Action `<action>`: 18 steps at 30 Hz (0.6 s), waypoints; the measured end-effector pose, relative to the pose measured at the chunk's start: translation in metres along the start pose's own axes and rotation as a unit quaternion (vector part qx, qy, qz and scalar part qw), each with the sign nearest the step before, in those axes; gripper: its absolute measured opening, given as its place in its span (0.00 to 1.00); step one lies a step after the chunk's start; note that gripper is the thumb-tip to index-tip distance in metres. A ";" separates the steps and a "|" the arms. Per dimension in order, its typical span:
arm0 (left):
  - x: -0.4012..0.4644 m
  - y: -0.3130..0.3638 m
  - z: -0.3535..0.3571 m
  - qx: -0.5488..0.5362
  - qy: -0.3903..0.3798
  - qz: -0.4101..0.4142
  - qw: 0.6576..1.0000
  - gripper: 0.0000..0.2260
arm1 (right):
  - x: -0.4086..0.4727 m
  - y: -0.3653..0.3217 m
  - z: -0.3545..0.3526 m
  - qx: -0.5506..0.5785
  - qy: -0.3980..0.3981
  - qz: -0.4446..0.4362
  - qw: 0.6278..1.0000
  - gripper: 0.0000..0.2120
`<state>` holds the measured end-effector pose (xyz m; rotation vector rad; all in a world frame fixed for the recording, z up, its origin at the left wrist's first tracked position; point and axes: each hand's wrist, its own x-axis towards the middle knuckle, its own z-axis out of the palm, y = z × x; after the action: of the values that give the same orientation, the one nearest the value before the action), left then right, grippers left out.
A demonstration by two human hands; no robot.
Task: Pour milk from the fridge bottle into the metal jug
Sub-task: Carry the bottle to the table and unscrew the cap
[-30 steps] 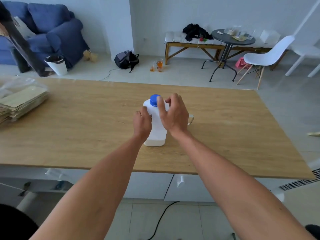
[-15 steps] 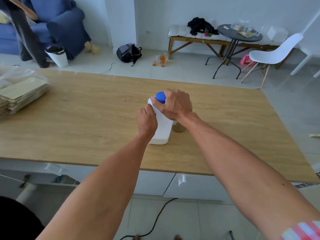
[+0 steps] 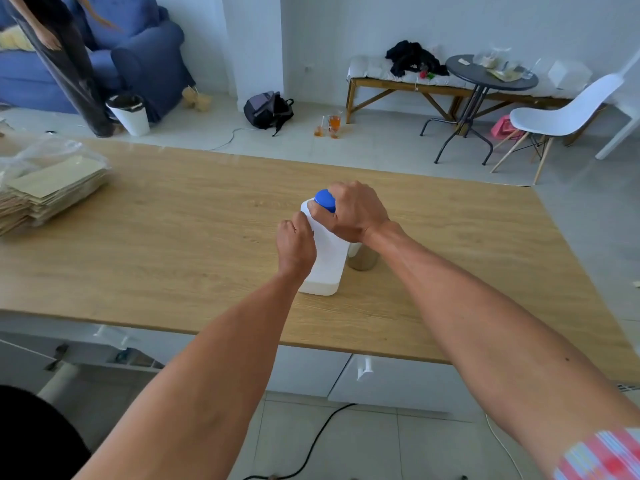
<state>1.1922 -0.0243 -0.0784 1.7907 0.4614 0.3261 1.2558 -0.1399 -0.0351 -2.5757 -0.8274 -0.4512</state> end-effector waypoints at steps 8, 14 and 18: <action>-0.003 0.006 0.000 -0.079 0.025 -0.035 0.996 0.17 | -0.007 0.007 -0.007 0.026 -0.018 -0.119 0.992 0.18; -0.006 0.007 0.000 -0.032 0.017 -0.011 0.999 0.14 | -0.012 0.006 -0.024 -0.042 -0.016 -0.136 0.990 0.30; -0.005 0.004 0.000 -0.066 0.034 -0.037 0.997 0.16 | -0.008 -0.004 -0.031 -0.093 -0.017 0.001 0.996 0.35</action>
<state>1.1883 -0.0273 -0.0745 1.6335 0.5410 0.3590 1.2410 -0.1551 -0.0102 -2.7619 -0.8292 -0.5059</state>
